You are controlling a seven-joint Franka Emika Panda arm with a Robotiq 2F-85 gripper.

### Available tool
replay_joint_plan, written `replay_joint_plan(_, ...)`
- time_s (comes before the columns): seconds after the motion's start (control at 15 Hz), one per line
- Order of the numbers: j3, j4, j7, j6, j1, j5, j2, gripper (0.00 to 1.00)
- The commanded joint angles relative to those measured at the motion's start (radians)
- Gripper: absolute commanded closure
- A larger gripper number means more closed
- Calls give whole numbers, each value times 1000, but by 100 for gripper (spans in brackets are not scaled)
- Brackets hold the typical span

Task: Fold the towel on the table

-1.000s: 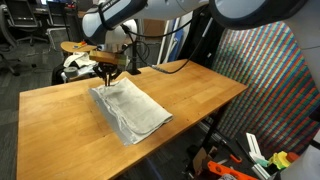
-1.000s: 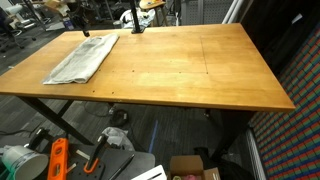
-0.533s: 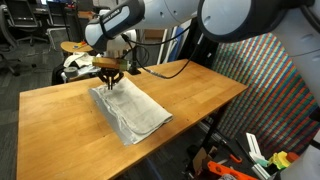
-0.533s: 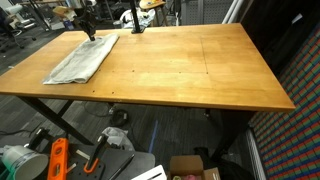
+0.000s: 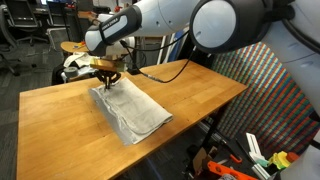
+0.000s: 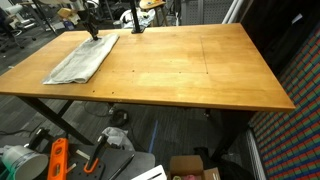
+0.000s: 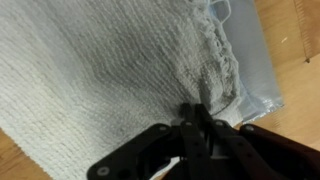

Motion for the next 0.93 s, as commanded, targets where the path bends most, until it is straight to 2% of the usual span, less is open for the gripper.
replay_joint_plan(0.0, -1, 82, 27, 23, -6, -1, 59, 88)
replay_joint_plan(0.13, 0, 99, 33, 26, -8, 0, 72, 88)
replay_joint_plan(0.53, 3, 124, 56, 167, -9, 12, 98, 88)
replay_joint_plan(0.73, 8, 134, 64, 169, -16, 19, 103, 88)
replay_joint_plan(0.87, 20, 101, 45, 138, -28, 26, 74, 88)
